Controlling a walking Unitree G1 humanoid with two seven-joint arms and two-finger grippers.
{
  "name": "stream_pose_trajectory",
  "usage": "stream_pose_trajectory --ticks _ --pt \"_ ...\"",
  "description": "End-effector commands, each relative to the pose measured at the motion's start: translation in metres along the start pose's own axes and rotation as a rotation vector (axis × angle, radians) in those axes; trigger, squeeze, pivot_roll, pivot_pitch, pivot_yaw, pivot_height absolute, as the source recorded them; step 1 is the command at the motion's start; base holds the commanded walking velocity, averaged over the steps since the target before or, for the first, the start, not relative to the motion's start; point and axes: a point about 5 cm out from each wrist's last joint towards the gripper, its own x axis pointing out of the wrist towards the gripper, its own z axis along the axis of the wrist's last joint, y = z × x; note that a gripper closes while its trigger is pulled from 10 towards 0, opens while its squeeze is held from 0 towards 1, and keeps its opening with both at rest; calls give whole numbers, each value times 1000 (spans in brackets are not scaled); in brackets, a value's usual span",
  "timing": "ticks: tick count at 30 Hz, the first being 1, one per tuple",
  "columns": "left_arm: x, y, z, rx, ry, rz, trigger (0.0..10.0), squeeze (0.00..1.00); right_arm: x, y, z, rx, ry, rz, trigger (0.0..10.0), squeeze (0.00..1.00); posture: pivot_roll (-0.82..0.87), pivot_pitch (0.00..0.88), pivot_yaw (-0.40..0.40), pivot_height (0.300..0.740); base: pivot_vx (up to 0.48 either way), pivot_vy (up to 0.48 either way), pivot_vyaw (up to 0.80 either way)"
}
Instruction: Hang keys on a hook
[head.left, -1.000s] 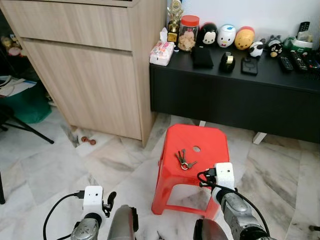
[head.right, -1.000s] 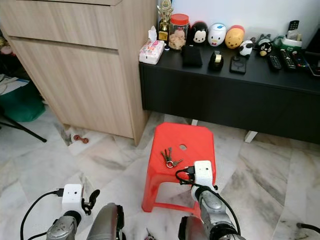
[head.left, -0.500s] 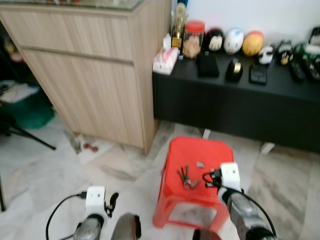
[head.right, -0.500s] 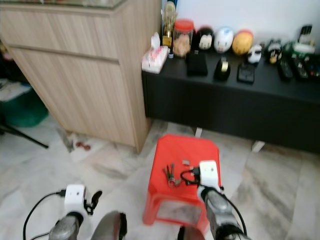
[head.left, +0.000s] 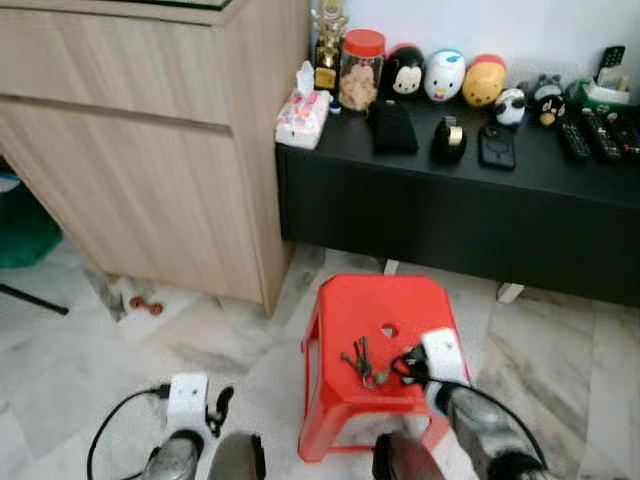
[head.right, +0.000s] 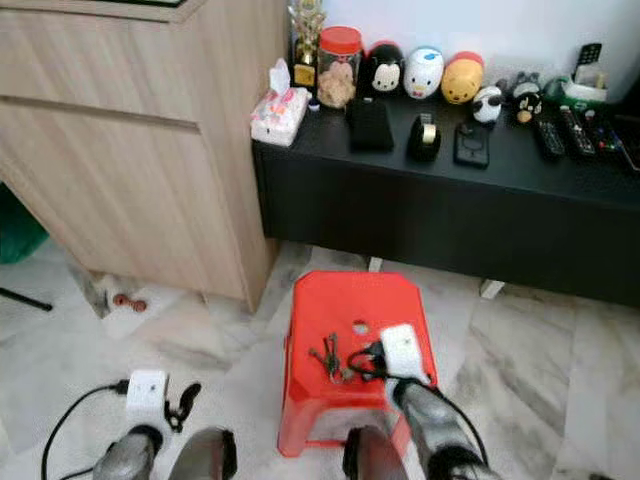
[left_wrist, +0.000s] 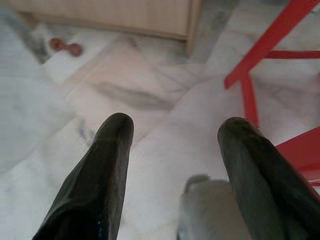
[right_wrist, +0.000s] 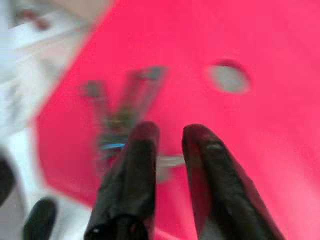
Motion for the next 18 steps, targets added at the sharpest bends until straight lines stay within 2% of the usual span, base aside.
stream_pose_trajectory --ticks 1,10,13,18 --pt "-4 -3 -11 -6 50 -10 10000 0 -2 -6 -2 -33 27 21 10000 1000 151 104 -37 616 0 0 0" --pt "-7 -4 -16 -5 61 -19 10000 0 1 -6 12 -99 26 91 10000 1000 158 104 -39 616 0 0 0" --pt "-8 -2 -18 -5 67 -17 10000 0 2 -7 17 -95 19 97 10000 1000 162 113 -41 616 0 0 0" --pt "-10 -2 -20 -6 76 -16 10000 0 0 -6 14 -102 32 136 10000 1000 163 129 -43 616 0 0 0"
